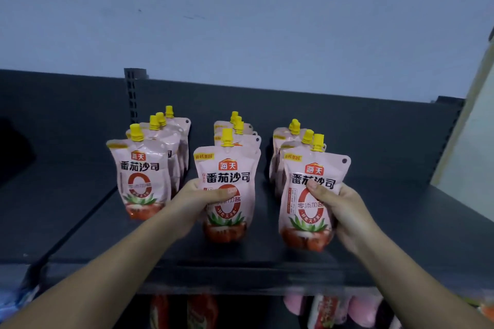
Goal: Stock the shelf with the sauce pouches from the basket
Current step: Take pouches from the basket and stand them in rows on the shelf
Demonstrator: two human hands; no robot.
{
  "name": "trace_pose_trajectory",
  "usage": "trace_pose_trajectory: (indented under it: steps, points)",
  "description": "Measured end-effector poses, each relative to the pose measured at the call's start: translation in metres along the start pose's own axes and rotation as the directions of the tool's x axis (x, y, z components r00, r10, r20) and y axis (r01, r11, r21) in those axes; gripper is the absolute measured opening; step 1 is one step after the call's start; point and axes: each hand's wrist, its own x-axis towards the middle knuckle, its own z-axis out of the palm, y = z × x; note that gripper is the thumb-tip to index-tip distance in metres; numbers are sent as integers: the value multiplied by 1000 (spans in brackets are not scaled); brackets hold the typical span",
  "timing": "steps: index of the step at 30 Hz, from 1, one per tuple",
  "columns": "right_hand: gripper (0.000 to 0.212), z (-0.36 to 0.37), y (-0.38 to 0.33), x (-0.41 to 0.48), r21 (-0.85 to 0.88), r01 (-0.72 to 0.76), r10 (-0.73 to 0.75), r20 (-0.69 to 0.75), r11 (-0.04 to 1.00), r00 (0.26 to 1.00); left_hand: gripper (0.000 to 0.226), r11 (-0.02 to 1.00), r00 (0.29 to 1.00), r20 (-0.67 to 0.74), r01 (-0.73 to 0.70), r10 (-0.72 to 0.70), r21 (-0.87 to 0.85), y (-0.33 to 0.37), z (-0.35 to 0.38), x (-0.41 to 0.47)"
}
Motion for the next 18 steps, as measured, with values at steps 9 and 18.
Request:
trace_pose_trajectory:
  steps: [9, 18]
  points:
    - [27, -15, 15, 36, -33, 16, -17, -31, 999, 999, 27, 998, 999, 49, -15, 18, -60, -15, -15, 48]
    - [23, -22, 27, 60, -50, 84, -83, 25, 995, 996, 35, 1000, 996, 87, 10, -11, 15, -20, -23, 60]
